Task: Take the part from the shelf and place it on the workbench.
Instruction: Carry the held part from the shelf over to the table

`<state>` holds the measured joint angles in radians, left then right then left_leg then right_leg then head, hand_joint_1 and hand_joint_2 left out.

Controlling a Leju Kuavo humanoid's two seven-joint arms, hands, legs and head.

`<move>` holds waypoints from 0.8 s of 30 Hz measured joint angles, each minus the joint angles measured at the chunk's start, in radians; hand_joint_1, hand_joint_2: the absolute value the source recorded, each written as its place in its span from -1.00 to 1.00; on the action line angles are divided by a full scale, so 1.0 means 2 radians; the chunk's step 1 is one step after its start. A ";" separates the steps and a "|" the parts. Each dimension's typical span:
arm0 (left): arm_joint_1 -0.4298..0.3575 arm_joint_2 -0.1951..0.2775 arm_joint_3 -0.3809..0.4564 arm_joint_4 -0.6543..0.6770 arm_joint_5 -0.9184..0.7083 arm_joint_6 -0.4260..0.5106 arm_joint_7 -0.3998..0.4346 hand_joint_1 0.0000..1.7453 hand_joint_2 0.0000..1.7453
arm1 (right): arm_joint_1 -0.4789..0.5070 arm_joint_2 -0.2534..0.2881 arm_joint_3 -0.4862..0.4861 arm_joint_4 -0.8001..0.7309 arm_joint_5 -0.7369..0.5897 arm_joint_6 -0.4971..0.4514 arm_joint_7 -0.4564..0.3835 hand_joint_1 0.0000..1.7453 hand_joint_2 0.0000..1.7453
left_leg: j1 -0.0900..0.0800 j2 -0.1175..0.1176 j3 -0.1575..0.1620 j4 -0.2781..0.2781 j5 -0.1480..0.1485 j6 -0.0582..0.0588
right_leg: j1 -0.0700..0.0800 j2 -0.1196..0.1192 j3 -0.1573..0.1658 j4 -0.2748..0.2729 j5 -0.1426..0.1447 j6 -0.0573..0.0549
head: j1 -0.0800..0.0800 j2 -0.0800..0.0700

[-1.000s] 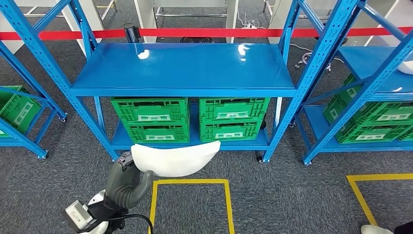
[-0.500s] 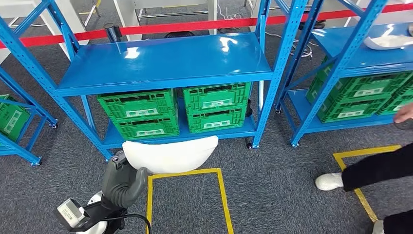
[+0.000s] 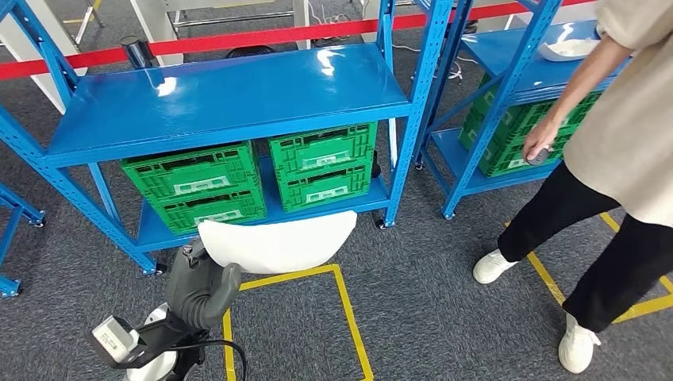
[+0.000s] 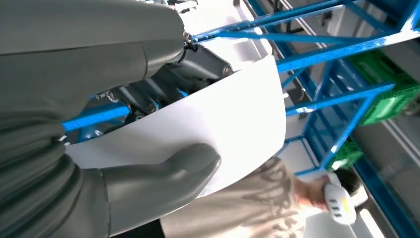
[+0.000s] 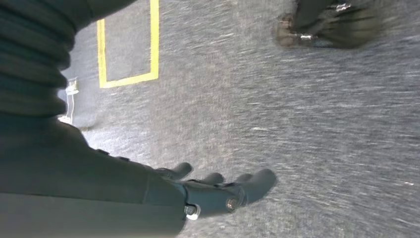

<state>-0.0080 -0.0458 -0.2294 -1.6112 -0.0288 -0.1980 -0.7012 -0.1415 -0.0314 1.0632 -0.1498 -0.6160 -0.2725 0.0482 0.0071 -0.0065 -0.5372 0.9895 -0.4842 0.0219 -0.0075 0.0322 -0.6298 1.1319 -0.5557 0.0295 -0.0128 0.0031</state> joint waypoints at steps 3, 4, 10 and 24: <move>-0.003 0.000 0.000 0.005 0.001 0.001 0.000 1.00 1.00 | -0.002 0.003 0.001 0.000 0.008 -0.001 0.002 -1.00 1.00 | -0.002 0.021 -0.004 0.003 -0.001 0.002 | -0.001 -0.011 -0.037 0.078 -0.026 0.004 | 0.001 0.000; -0.003 0.000 0.000 0.006 0.001 0.002 0.000 1.00 1.00 | -0.001 0.004 0.002 0.000 0.010 -0.002 0.005 -1.00 1.00 | -0.002 0.028 -0.004 0.005 -0.001 0.002 | -0.002 -0.013 -0.033 0.071 -0.017 0.004 | 0.002 0.000; -0.004 0.000 -0.002 0.008 -0.003 0.000 0.000 1.00 1.00 | -0.001 0.008 0.002 0.000 0.003 -0.004 0.017 -1.00 1.00 | -0.006 0.057 -0.005 0.013 -0.007 -0.010 | 0.003 -0.045 0.029 -0.058 0.034 -0.009 | 0.002 0.000; -0.023 -0.002 -0.014 0.036 -0.001 -0.036 0.000 1.00 1.00 | 0.017 0.009 -0.011 0.000 -0.038 -0.015 -0.005 -1.00 1.00 | 0.003 -0.036 -0.006 0.021 -0.010 -0.020 | -0.004 0.038 0.018 -0.058 0.047 -0.011 | -0.003 0.000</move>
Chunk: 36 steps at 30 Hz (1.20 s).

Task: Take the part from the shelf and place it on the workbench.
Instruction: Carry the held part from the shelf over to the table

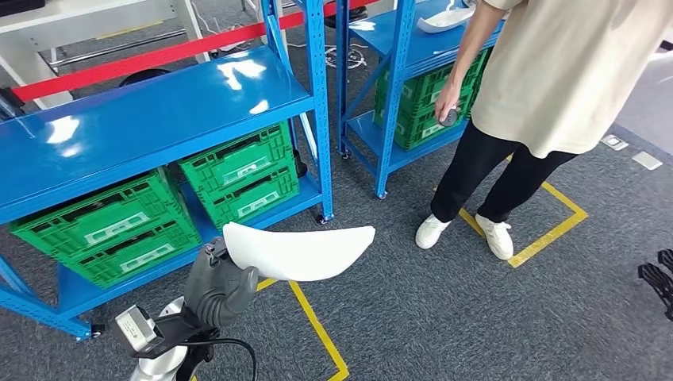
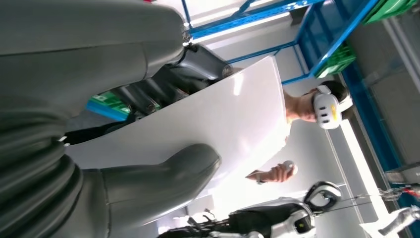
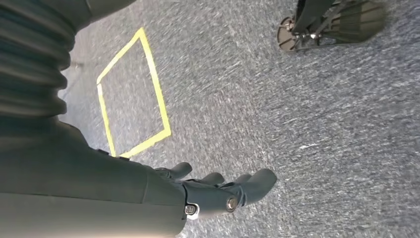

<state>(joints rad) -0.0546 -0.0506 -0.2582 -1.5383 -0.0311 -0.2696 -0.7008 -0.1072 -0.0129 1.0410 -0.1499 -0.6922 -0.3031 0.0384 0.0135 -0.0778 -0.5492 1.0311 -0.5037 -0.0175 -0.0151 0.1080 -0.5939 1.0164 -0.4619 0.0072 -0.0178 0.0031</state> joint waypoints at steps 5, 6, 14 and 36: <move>-0.002 -0.006 -0.004 0.006 -0.001 0.001 0.000 1.00 1.00 | 0.004 0.000 -0.002 0.000 0.000 0.005 0.001 -1.00 1.00 | -0.001 0.021 0.003 -0.011 0.003 0.017 | -0.002 -0.010 -0.018 0.019 -0.008 0.016 | 0.003 0.000; -0.002 -0.007 -0.005 0.007 -0.001 0.002 0.000 1.00 1.00 | 0.003 -0.001 -0.002 0.000 0.000 0.005 0.001 -1.00 1.00 | -0.001 0.029 0.002 -0.011 0.004 0.019 | -0.001 -0.027 -0.030 0.045 -0.023 0.017 | 0.005 0.000; 0.005 -0.007 -0.007 0.009 0.005 0.013 0.000 1.00 1.00 | -0.004 -0.002 -0.002 0.000 -0.001 0.009 0.003 -1.00 1.00 | -0.007 0.084 0.002 -0.007 -0.001 0.017 | 0.004 -0.076 -0.005 0.023 -0.012 0.012 | 0.008 0.000; -0.002 -0.003 -0.006 -0.004 -0.001 0.005 0.000 1.00 1.00 | -0.028 -0.043 -0.014 0.002 -0.030 -0.024 0.001 -1.00 1.00 | 0.000 0.025 0.001 -0.007 0.003 0.020 | -0.004 -0.009 -0.025 0.029 -0.011 0.023 | 0.004 0.000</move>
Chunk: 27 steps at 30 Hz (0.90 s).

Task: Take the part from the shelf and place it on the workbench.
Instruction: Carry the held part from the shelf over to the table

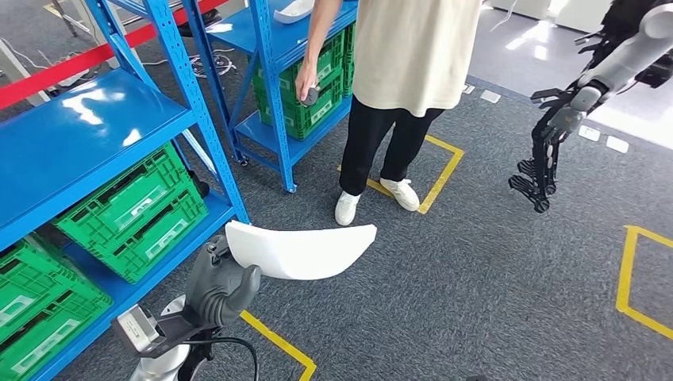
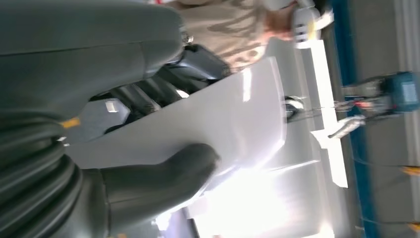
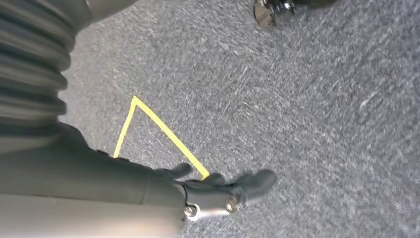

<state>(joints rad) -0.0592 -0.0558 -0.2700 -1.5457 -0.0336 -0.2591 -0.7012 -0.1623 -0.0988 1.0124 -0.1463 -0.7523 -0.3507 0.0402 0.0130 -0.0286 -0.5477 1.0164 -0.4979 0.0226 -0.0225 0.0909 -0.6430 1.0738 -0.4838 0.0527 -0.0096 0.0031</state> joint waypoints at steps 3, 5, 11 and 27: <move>-0.001 0.000 0.001 0.002 0.000 -0.001 0.000 1.00 1.00 | -0.003 -0.002 -0.002 0.000 -0.005 -0.001 0.001 -1.00 1.00 | -0.004 0.023 -0.001 0.000 0.000 0.004 | 0.002 -0.036 -0.045 0.093 -0.043 0.001 | 0.004 0.000; -0.002 0.000 0.001 0.005 0.000 -0.003 0.000 1.00 1.00 | -0.001 -0.003 -0.003 0.000 -0.006 -0.001 0.001 -1.00 1.00 | -0.006 0.038 -0.001 0.000 -0.001 0.005 | 0.003 -0.042 -0.047 0.103 -0.039 -0.001 | 0.004 0.000; -0.009 -0.003 0.001 0.009 -0.001 -0.005 0.000 1.00 1.00 | 0.001 -0.006 -0.003 0.000 -0.004 0.001 0.001 -1.00 1.00 | -0.012 0.073 0.003 0.001 -0.007 -0.003 | 0.012 -0.075 0.026 -0.029 0.009 -0.016 | 0.003 0.000; 0.000 -0.004 0.004 0.009 0.002 -0.001 0.000 1.00 1.00 | 0.011 -0.004 -0.010 0.001 -0.020 -0.003 -0.003 -1.00 1.00 | 0.002 -0.026 0.000 0.006 -0.008 -0.014 | -0.001 0.023 0.014 -0.030 0.020 -0.007 | -0.001 0.000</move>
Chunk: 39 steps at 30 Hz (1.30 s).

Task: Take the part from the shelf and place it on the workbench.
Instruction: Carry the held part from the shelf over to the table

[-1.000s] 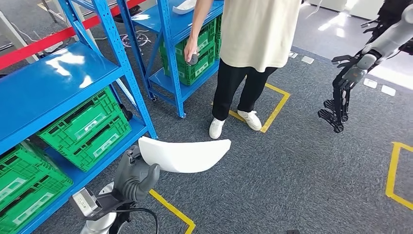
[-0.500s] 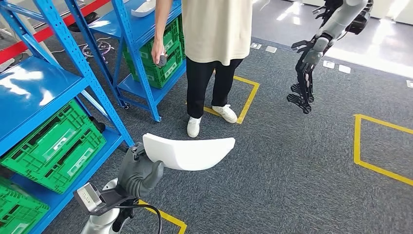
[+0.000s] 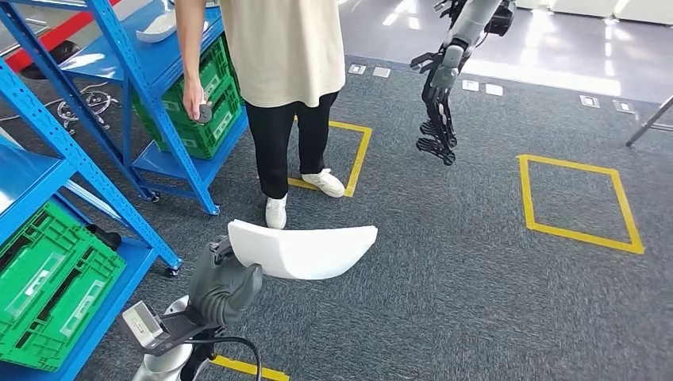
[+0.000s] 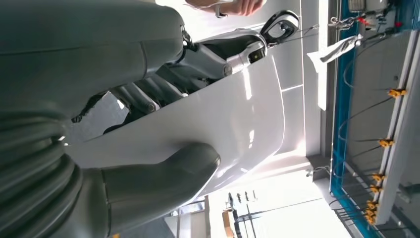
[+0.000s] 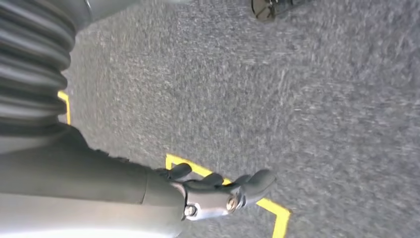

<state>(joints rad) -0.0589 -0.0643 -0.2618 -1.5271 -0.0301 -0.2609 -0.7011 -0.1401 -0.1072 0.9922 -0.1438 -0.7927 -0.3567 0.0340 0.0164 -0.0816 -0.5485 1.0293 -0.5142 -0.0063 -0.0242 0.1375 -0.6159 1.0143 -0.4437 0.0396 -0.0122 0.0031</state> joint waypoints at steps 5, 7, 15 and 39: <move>0.004 -0.001 0.001 -0.001 0.000 0.000 0.000 1.00 1.00 | 0.002 0.002 0.000 0.000 0.006 -0.001 0.001 -1.00 1.00 | -0.001 0.036 0.003 -0.007 0.005 0.015 | 0.002 -0.053 -0.040 0.077 -0.040 0.009 | 0.006 0.000; 0.007 0.000 0.001 -0.001 0.001 0.001 0.000 1.00 1.00 | 0.001 0.003 0.000 0.000 0.007 -0.001 0.002 -1.00 1.00 | -0.003 0.052 0.003 -0.006 0.004 0.017 | 0.002 -0.064 -0.067 0.135 -0.063 0.010 | 0.007 0.000; 0.011 0.000 0.002 -0.007 0.002 0.002 0.000 1.00 1.00 | 0.000 0.004 -0.001 0.000 -0.007 0.004 0.004 -1.00 1.00 | -0.009 0.097 0.011 -0.006 -0.005 0.004 | 0.010 -0.099 0.006 0.002 -0.006 -0.008 | 0.007 0.000; 0.010 0.000 0.006 0.002 -0.002 -0.005 0.000 1.00 1.00 | 0.005 0.009 -0.002 0.000 -0.008 0.001 -0.002 -1.00 1.00 | -0.007 0.064 0.004 -0.004 0.001 0.019 | 0.003 -0.065 -0.067 0.136 -0.055 0.007 | 0.006 0.000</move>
<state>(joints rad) -0.0384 -0.0641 -0.2503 -1.5238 -0.0351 -0.2711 -0.7012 -0.1296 -0.0887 0.9880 -0.1438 -0.8091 -0.3550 0.0298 0.0032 0.0463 -0.5409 1.0207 -0.5115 0.0322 -0.0183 0.0081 -0.7506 1.2860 -0.5530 0.0537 0.0005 0.0031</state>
